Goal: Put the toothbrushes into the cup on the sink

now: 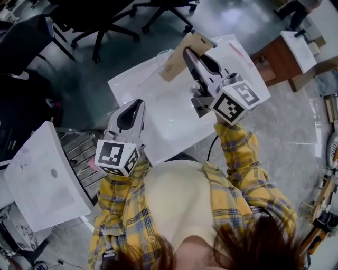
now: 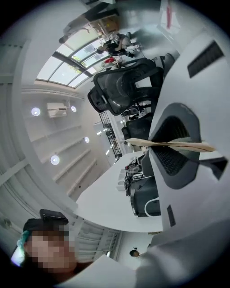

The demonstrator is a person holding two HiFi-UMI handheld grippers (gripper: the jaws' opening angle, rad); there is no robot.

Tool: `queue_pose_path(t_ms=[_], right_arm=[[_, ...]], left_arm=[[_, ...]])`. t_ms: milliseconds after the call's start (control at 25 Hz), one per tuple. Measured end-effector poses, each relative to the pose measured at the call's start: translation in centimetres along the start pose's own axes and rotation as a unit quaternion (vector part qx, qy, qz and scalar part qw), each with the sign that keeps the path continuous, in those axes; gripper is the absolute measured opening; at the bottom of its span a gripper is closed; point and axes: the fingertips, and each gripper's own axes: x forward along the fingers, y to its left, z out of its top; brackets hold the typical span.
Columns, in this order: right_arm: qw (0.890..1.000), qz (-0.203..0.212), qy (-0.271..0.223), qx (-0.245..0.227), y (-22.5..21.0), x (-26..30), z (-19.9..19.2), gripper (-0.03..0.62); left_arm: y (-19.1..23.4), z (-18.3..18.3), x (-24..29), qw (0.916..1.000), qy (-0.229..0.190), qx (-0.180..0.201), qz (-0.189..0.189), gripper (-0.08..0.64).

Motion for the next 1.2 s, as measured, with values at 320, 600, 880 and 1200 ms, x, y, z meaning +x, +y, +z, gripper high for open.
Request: queue_pose_path(t_ms=[320,600,880,1200], right_arm=[[0.992,-0.074,-0.045,-0.088,-2.9,2.0,-0.6,0.035],[0.986,-0.098,-0.023,-0.130,-4.0,3.9,-4.6,0.035],[0.987,-0.094,0.038,-0.127,-4.5,4.8,-8.4,0.035],[0.983,-0.076,0.117,-0.122,-4.5,5.3,-11.3,0.036]], left_arm=[[-0.2,-0.9,-0.5,0.9999,0.013,-0.007,0.002,0.018],[-0.5,-1.6,-0.9,0.9997,0.023,-0.012,0.001,0.018],[-0.5,-2.1,-0.8,0.9993,0.033,-0.016,-0.003,0.017],[-0.6,-2.4,-0.5,0.9989,0.040,-0.024,-0.010,0.017]])
